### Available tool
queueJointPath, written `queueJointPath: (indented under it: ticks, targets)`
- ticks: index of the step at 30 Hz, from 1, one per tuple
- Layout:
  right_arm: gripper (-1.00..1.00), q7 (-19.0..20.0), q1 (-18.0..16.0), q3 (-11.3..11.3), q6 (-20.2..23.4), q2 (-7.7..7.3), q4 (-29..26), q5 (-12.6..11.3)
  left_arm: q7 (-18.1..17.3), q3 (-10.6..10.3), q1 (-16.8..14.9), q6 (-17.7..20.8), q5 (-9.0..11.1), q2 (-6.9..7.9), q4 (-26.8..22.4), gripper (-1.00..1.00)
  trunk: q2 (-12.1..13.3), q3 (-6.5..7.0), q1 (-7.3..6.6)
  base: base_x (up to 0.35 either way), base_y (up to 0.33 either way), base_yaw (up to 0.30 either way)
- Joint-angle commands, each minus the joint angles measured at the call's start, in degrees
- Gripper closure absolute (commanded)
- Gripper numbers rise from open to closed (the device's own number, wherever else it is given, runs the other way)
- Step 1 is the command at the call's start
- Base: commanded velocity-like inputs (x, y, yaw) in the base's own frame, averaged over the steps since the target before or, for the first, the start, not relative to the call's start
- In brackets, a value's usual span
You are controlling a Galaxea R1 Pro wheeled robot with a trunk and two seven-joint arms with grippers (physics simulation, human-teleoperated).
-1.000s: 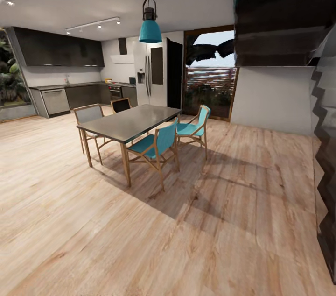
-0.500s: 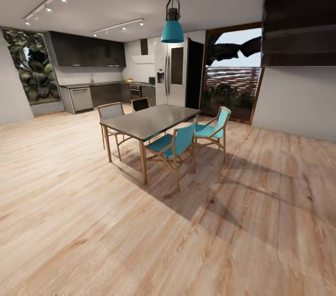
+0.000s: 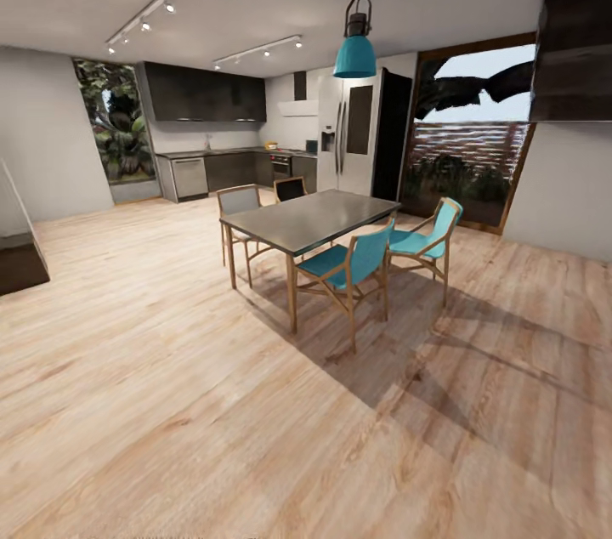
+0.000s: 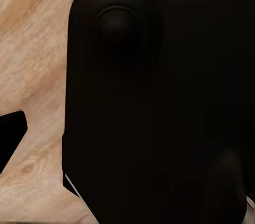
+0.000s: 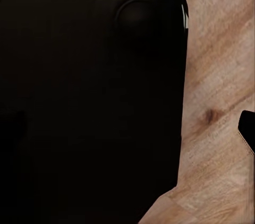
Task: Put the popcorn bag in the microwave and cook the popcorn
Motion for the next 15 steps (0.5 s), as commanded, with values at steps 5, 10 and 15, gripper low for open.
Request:
queueJointPath:
  ticks: [5,10,15]
  targets:
    - [-1.0,-0.1,-0.01,-0.1,-0.28,0.0,0.06,-0.03,0.01,-0.05,0.01,-0.07,0.52,-0.02,-0.05,-1.0,-0.02,-0.03,0.0,0.0,0.0,0.268]
    - [-1.0,-0.11,-0.01,-0.1,-0.28,-0.01,0.06,-0.03,0.01,-0.05,0.01,-0.07,0.53,0.0,-0.05,-1.0,-0.02,-0.03,0.0,0.0,0.0,0.268]
    - [-1.0,-0.11,-0.01,-0.09,-0.28,-0.03,0.06,0.05,0.01,-0.05,0.01,-0.06,0.54,-0.01,-0.05,-1.0,-0.02,-0.03,0.0,0.0,0.0,0.269]
